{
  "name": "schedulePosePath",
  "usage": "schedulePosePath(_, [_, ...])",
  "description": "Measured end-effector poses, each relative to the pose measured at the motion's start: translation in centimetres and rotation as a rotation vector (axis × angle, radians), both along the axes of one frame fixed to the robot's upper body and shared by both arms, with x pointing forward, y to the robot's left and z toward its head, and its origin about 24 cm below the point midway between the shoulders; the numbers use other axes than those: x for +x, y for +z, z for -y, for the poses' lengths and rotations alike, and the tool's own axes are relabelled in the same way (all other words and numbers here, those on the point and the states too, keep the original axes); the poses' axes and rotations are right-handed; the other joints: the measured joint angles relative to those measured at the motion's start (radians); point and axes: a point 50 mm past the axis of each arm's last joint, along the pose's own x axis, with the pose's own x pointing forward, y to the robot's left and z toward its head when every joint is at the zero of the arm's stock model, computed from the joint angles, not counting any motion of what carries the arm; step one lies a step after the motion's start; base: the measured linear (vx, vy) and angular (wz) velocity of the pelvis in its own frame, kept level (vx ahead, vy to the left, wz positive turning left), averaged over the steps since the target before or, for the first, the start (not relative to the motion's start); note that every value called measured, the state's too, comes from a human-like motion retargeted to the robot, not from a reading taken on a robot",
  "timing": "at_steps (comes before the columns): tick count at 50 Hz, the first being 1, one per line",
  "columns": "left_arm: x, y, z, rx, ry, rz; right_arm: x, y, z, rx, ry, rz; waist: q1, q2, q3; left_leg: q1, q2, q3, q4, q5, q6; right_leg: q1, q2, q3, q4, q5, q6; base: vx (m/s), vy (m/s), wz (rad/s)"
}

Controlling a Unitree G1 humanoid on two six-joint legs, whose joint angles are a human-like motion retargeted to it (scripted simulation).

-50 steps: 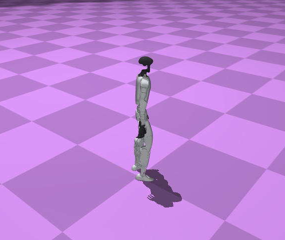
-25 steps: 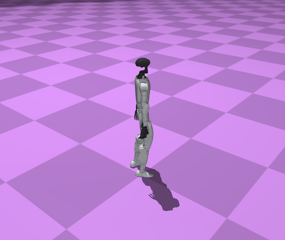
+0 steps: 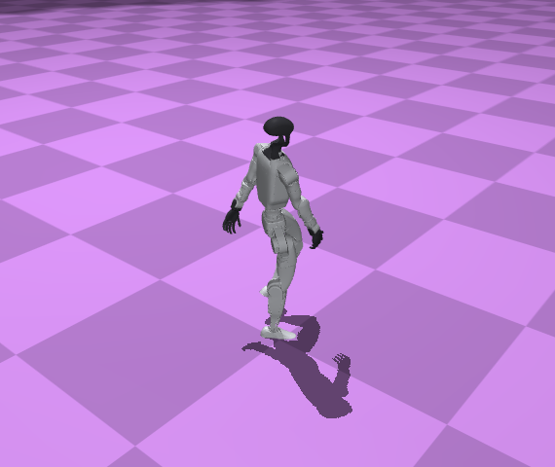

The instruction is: In place motions

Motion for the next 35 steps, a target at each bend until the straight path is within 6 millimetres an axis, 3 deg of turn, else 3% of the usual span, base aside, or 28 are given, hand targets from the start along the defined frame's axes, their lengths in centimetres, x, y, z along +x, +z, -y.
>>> schedulePosePath(4, [1.2,-0.2,-0.9,0.046,0.011,0.036,-1.1,-0.5,-0.3,0.013,-0.033,-0.022,-0.016,-0.005,-0.031,0.091,-0.048,-0.009,-0.167,0.005,-0.017,-0.002,-0.006,-0.021,-0.005,-0.003,0.011,0.05,0.05,0.31])
schedulePosePath(10, [2.6,-0.5,-1.6,0.064,-0.010,0.062,-3.5,-1.5,-0.2,-0.002,-0.064,-0.076,-0.044,-0.002,-0.086,0.277,-0.165,-0.074,-0.561,0.041,-0.090,-0.012,0.000,-0.031,-0.008,-0.009,0.027,0.13,0.11,0.12])
schedulePosePath(15, [3.9,-0.8,-2.0,0.092,-0.021,0.109,-5.0,-2.1,0.2,-0.022,-0.053,-0.117,-0.070,0.037,-0.116,0.441,-0.181,-0.045,-0.863,-0.088,-0.159,-0.013,0.053,-0.039,-0.005,-0.021,0.039,0.19,0.11,0.08])
schedulePosePath(18, [4.2,-0.9,-1.8,0.087,-0.004,0.122,-6.3,-2.5,0.7,-0.034,-0.056,-0.143,-0.102,0.052,-0.142,0.485,-0.199,-0.034,-0.983,-0.159,-0.124,-0.014,0.069,-0.052,-0.003,-0.031,0.052,0.23,0.11,0.22])
schedulePosePath(25, [6.5,-1.2,-2.4,0.096,0.019,0.209,-8.2,-3.0,1.5,-0.067,-0.078,-0.145,-0.141,0.022,-0.156,0.485,-0.241,-0.052,-1.071,-0.141,-0.094,-0.025,0.050,-0.072,-0.001,-0.038,0.081,0.15,0.08,0.17])
schedulePosePath(35, [9.3,-1.2,-3.1,0.153,-0.013,0.257,-14.1,-4.0,2.5,-0.114,-0.074,-0.243,-0.125,-0.039,-0.136,0.526,-0.274,-0.022,-1.065,-0.179,-0.047,-0.016,0.019,-0.040,0.055,-0.057,0.112,0.21,0.06,-0.15])
